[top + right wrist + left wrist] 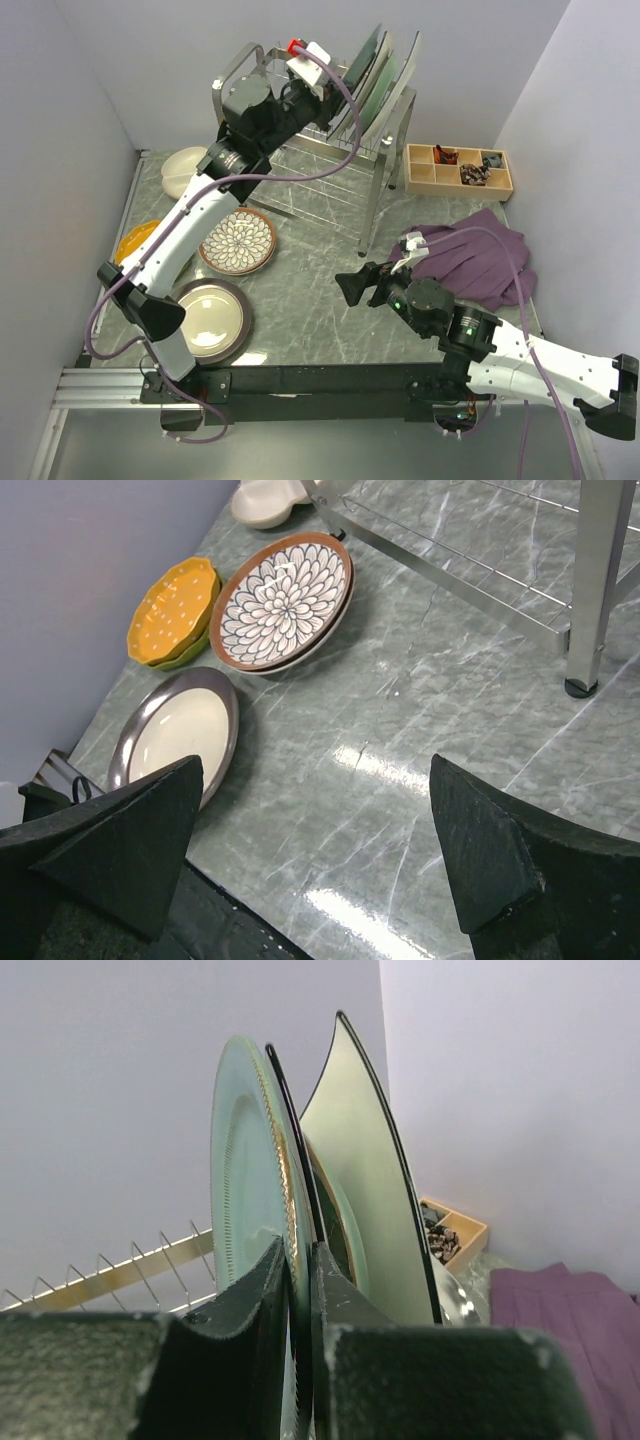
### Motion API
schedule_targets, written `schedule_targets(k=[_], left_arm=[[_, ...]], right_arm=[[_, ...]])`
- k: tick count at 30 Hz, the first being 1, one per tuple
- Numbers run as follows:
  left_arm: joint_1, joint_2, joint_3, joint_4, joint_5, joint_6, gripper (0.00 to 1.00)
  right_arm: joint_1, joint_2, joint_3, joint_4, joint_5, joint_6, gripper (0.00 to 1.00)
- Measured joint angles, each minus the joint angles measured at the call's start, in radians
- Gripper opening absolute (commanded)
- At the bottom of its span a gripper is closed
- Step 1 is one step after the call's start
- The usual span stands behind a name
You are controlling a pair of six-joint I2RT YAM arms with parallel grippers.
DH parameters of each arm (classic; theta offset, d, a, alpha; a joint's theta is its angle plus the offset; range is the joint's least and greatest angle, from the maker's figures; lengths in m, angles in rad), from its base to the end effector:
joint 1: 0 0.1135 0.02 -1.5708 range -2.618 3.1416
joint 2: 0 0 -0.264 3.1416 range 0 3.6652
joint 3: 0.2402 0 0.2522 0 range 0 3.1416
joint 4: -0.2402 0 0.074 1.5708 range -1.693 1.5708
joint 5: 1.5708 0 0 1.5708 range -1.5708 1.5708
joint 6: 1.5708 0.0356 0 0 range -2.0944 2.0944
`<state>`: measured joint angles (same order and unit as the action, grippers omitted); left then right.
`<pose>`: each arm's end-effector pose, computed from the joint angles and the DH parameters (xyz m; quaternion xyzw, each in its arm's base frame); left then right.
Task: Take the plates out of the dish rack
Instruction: Unload the plate from the dish rack.
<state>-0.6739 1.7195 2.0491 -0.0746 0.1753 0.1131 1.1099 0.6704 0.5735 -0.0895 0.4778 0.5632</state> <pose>0.2907 -0.2401 0.5381 0.2975 0.5360 -0.2696 0.7426 0.0887 0.1419 0.2940 -0.0565 0.7610 0.3383 0.5507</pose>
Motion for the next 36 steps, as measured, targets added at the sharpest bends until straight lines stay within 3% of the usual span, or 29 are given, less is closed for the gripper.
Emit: schedule_targets(k=[18, 36], left_arm=[[-0.039, -0.047, -0.112, 0.066, -0.043, 0.154, 0.01], [-0.041, -0.074, -0.112, 0.047, -0.018, 0.140, 0.01]], right_arm=[[0.000, 0.002, 0.000, 0.000, 0.000, -0.001, 1.00], [0.000, 0.014, 0.000, 0.000, 0.001, -0.008, 1.00]])
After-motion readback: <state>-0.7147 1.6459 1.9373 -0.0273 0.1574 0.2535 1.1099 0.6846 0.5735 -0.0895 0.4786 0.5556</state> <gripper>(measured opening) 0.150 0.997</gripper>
